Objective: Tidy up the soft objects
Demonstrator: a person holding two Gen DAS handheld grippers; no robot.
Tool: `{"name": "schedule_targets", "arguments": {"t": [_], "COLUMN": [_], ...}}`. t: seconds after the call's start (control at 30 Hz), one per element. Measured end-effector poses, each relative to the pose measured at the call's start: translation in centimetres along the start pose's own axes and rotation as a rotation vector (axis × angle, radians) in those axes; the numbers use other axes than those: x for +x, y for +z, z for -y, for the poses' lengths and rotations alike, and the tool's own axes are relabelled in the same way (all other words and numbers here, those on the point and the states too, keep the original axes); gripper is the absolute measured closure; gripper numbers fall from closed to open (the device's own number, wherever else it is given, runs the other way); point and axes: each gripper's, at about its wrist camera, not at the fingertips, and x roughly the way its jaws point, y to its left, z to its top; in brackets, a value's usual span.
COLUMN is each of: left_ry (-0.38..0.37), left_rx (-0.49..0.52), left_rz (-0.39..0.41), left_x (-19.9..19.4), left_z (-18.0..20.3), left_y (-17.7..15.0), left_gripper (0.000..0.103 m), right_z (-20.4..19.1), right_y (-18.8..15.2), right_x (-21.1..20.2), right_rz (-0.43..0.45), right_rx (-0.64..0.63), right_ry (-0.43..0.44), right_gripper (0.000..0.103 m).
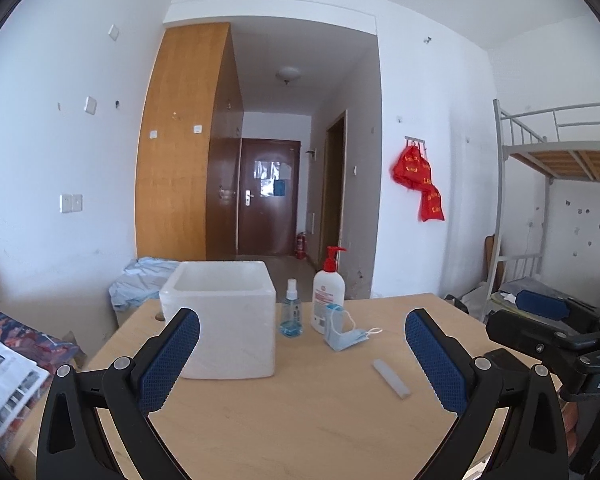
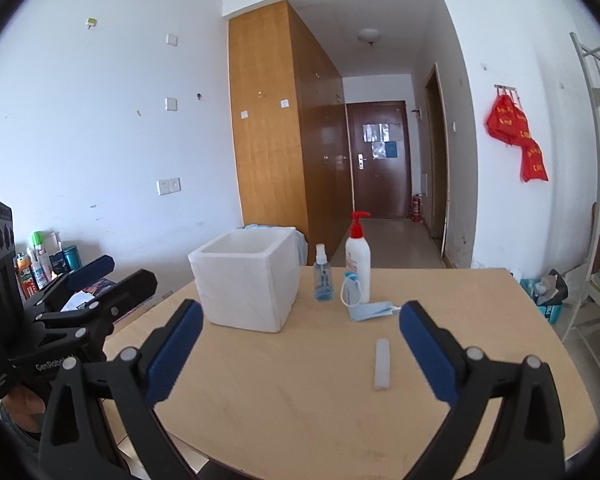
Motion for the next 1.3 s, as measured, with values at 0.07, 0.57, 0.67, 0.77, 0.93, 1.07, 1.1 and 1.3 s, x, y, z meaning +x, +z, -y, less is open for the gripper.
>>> {"name": "schedule_targets", "arguments": {"t": [0.07,0.57,0.67,0.77,0.93,1.07,1.1,1.3], "left_ry": [-0.01,-0.071,-0.075,-0.08,-0.098,-0.106,-0.106,-0.128], "left_rx": [0.001,0.023,0.034,0.043,0.047,0.06,0.066,0.073], "left_rz": [0.007,-0.04,-0.044,-0.057,-0.085,-0.102,-0.106,-0.136], "left_x": [0.0,2.9,3.6,4.4,5.8,7.1,7.4,9.4], "left_z": [0.3,2.6,2.9,3.0,3.1,3.4,3.5,3.7], "left_y": [-0.7,-4.8,-4.6,-4.6,-4.5,-4.4,-4.3,-4.0], "left_gripper": [0.0,0.0,0.0,0.0,0.0,0.0,0.0,0.0], "right_z": [0.3,2.7,3.3,4.0,5.1,5.8,6.0,7.1], "right_y": [-0.5,-4.8,-4.9,-4.9,-4.9,-5.0,-5.0,-4.9], "right_x": [-0.3,0.4,0.7,1.0,2.0,2.9,3.0,4.3], "right_rz": [0.003,-0.065,-0.082,-0.091,-0.118,-0.141,-0.145,-0.169], "right_rx": [0.002,0.05,0.056,0.061,0.075,0.086,0.089,0.099], "right_ry": [-0.009,-0.092,-0.105,-0.111,-0.128,-0.142,-0.142,-0.156], "right_gripper": [0.003,0.003,0.003,0.003,0.003,0.003,0.003,0.003]}}
